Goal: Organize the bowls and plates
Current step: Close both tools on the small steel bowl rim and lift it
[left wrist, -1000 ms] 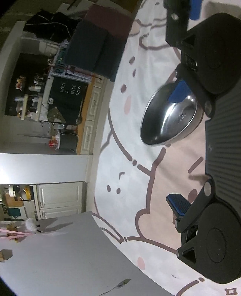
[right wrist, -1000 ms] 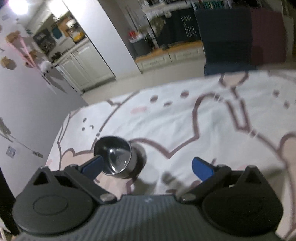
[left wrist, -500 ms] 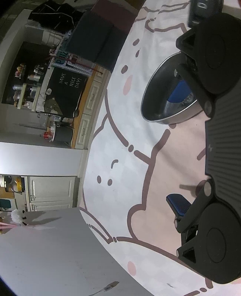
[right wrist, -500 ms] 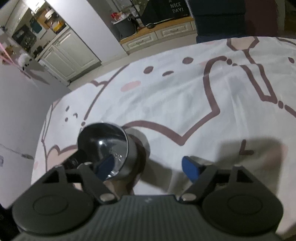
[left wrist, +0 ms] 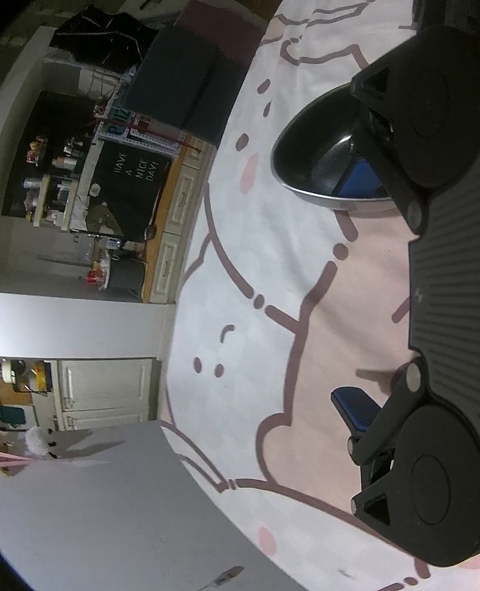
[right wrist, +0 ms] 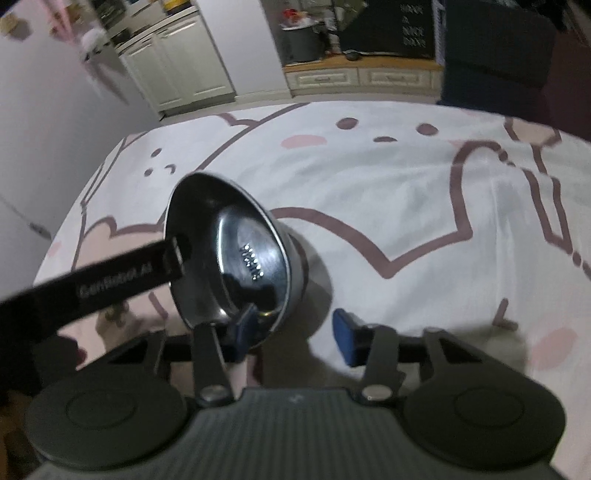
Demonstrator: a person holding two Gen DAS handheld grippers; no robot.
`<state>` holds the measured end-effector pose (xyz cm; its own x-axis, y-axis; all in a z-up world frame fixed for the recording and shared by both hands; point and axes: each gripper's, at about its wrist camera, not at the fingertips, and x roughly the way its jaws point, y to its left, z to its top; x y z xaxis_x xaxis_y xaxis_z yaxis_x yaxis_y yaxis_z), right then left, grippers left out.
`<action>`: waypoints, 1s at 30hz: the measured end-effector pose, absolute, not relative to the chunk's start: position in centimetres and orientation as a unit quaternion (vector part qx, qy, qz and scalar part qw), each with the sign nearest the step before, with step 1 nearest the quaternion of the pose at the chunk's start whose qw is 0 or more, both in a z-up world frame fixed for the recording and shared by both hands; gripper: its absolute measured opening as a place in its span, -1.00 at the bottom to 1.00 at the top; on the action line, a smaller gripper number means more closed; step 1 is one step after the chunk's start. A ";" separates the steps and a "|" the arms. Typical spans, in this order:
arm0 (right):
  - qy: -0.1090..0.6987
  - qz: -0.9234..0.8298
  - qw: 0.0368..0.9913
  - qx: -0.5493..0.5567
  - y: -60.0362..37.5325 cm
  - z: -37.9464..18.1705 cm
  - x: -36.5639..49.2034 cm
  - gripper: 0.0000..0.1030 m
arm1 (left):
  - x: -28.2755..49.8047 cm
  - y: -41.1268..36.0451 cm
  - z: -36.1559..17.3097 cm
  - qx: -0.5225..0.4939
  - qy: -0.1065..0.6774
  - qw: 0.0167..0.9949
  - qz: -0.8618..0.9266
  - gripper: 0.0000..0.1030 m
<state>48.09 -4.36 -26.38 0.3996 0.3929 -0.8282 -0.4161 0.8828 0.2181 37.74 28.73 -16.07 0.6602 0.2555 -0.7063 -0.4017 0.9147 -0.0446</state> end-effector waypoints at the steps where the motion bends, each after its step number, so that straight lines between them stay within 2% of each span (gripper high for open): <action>1: 0.487 0.245 0.838 -0.020 -4.3 -26.3 47.9 -0.21 | 37.7 28.6 -16.0 -0.094 0.368 0.907 0.179 1.00; 3: 0.475 0.250 0.843 -0.036 -4.2 -26.0 47.5 -0.50 | 37.8 28.3 -15.8 -0.087 0.364 0.910 0.177 0.98; 5: 0.463 0.258 0.847 -0.047 -4.3 -25.6 47.1 -0.67 | 37.8 28.1 -15.7 -0.079 0.360 0.912 0.180 0.89; 8: 0.452 0.262 0.850 -0.067 -4.3 -25.2 46.9 -0.73 | 37.7 28.1 -15.5 -0.090 0.352 0.914 0.178 0.62; 10: 0.440 0.265 0.854 -0.083 -4.3 -25.0 46.8 -0.79 | 37.7 28.3 -15.4 -0.104 0.353 0.914 0.169 0.57; 12: 0.428 0.278 0.854 -0.104 -4.3 -24.7 46.4 -0.82 | 37.8 28.2 -15.6 -0.108 0.356 0.915 0.156 0.39; 14: 0.422 0.284 0.852 -0.123 -4.4 -24.4 46.4 -0.82 | 38.0 28.0 -15.9 -0.115 0.366 0.913 0.141 0.11; 15: 0.422 0.287 0.850 -0.127 -4.6 -24.3 46.6 -0.83 | 38.0 28.0 -16.0 -0.122 0.369 0.912 0.133 0.05; 17: 0.424 0.291 0.848 -0.129 -4.9 -24.3 47.1 -0.84 | 38.0 28.0 -16.1 -0.141 0.375 0.909 0.113 -0.28; 18: 0.425 0.291 0.847 -0.129 -5.0 -24.2 47.4 -0.85 | 38.1 27.9 -16.2 -0.150 0.378 0.908 0.104 -0.37; 20: 0.429 0.288 0.847 -0.122 -5.2 -24.2 48.0 -0.86 | 38.1 27.5 -16.2 -0.165 0.383 0.904 0.090 -0.75; 21: 0.432 0.288 0.847 -0.114 -5.5 -24.1 48.1 -0.87 | 38.1 27.3 -16.3 -0.170 0.387 0.903 0.082 -0.84; 30: 0.471 0.264 0.842 -0.025 -8.7 -23.1 49.4 -0.91 | 37.1 25.0 -14.3 -0.180 0.394 0.899 0.060 -0.82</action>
<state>49.39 -8.66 -23.11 0.4179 0.4202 -0.8055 -0.4669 0.8599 0.2063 37.11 24.98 -14.30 0.6825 -0.0344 -0.7301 -0.2494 0.9280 -0.2769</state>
